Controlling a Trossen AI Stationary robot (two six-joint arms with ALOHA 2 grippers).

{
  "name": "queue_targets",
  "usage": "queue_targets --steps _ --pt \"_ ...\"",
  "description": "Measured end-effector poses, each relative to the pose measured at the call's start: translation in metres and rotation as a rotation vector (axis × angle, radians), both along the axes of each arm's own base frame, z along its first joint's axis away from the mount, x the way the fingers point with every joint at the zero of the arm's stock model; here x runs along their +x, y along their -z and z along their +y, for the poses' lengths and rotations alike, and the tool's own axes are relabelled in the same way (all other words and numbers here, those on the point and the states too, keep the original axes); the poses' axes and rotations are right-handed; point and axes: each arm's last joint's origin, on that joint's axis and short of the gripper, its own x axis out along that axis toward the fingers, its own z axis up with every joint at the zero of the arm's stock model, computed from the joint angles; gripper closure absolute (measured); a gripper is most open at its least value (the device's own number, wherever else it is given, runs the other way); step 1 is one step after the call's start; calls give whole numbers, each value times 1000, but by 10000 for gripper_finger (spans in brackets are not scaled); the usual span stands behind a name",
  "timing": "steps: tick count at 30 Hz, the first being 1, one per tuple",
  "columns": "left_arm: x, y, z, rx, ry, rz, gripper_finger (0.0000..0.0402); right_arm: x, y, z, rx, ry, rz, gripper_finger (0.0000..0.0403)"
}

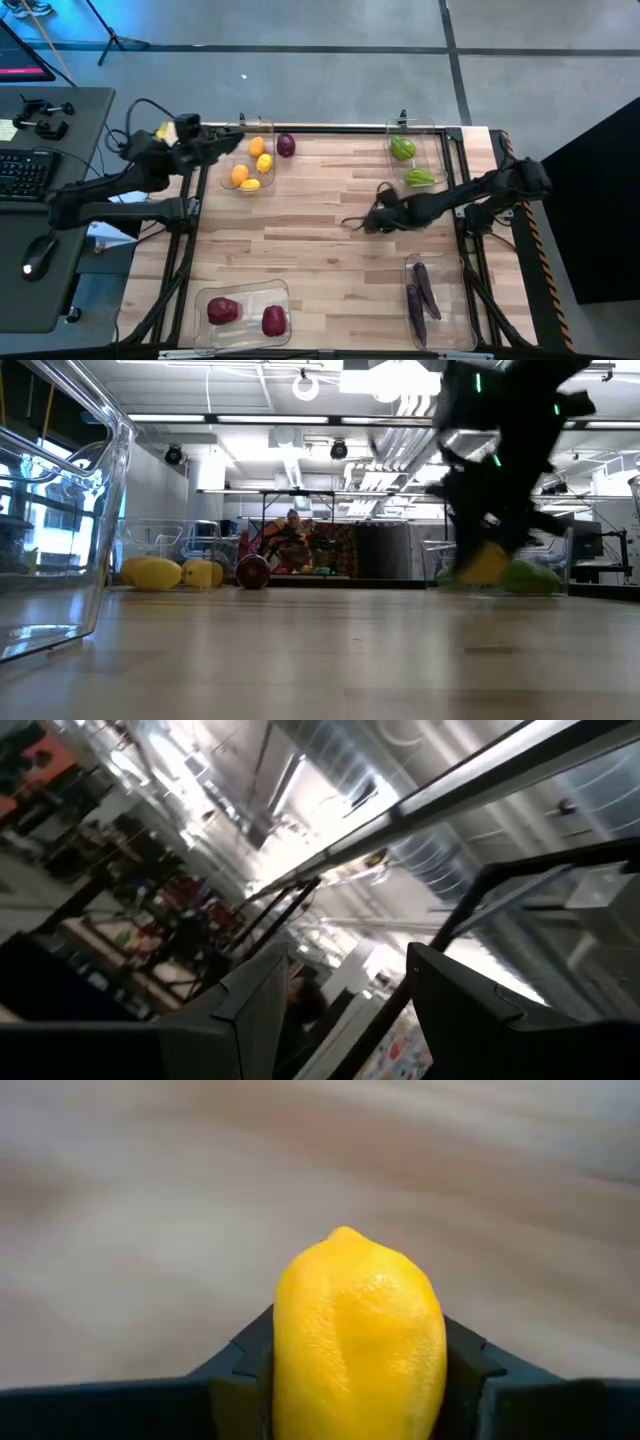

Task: Sort produce into baskets
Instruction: Put the yellow lemon into the top left transparent bin

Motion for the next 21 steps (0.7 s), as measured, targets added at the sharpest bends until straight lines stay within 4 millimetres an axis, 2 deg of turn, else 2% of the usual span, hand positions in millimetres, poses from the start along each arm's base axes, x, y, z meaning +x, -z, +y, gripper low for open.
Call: queue_targets --steps 3,6,11,16,21 --pt "-10 -4 -3 24 -9 -34 211 32 -23 22 26 -231 -277 257" --pt "-18 -8 -5 52 -54 -61 211 64 -41 24 -16 -313 -483 257" --pt "-24 -10 -4 37 -133 -91 211 122 -51 -4 -117 -374 -497 222" --pt "-25 -10 -4 31 -159 -94 211 188 -69 -37 -262 -501 -553 213" --pt "-25 -10 -4 49 -171 -91 211 235 -83 -72 -359 -550 -606 210"
